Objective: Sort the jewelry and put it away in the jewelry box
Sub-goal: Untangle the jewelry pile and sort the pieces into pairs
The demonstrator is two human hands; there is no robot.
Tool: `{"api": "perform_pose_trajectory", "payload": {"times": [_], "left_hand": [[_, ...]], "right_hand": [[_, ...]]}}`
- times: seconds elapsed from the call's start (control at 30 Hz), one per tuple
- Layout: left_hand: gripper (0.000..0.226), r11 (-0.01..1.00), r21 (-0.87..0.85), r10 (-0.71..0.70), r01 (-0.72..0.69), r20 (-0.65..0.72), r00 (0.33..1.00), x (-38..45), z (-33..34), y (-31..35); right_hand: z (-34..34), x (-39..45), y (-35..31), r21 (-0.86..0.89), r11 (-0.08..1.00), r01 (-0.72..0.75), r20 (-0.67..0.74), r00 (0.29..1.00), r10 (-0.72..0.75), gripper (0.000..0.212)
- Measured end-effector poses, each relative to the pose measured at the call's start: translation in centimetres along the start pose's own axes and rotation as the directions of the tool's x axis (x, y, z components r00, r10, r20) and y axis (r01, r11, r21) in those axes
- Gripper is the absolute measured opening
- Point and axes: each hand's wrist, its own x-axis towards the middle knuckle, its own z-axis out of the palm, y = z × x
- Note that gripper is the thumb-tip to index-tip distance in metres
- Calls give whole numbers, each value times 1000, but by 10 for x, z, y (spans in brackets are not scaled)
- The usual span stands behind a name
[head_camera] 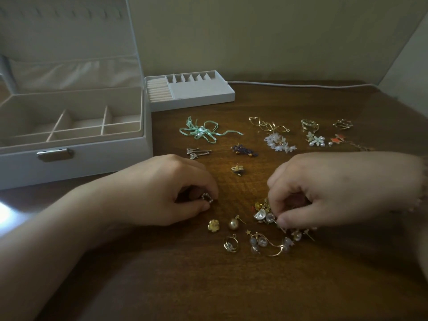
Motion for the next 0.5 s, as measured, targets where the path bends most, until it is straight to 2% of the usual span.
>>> {"api": "perform_pose_trajectory", "payload": {"times": [0.17,0.27,0.33,0.5], "left_hand": [[19,1000,4,2,-2,0,1000,0,-1,-1],[19,1000,8,1,-1,-1,1000,0,0,-1],[19,1000,11,1,-1,-3,1000,0,0,0],[17,1000,23,5,-5,-5,1000,0,1,-1]], "right_hand": [[-11,-8,16,192,979,69,-186,982,-33,13],[-11,2,27,225,972,71,-366,930,17,13],[-5,16,33,212,977,20,-455,887,81,11],[6,39,35,201,976,-87,-496,850,178,12]]}}
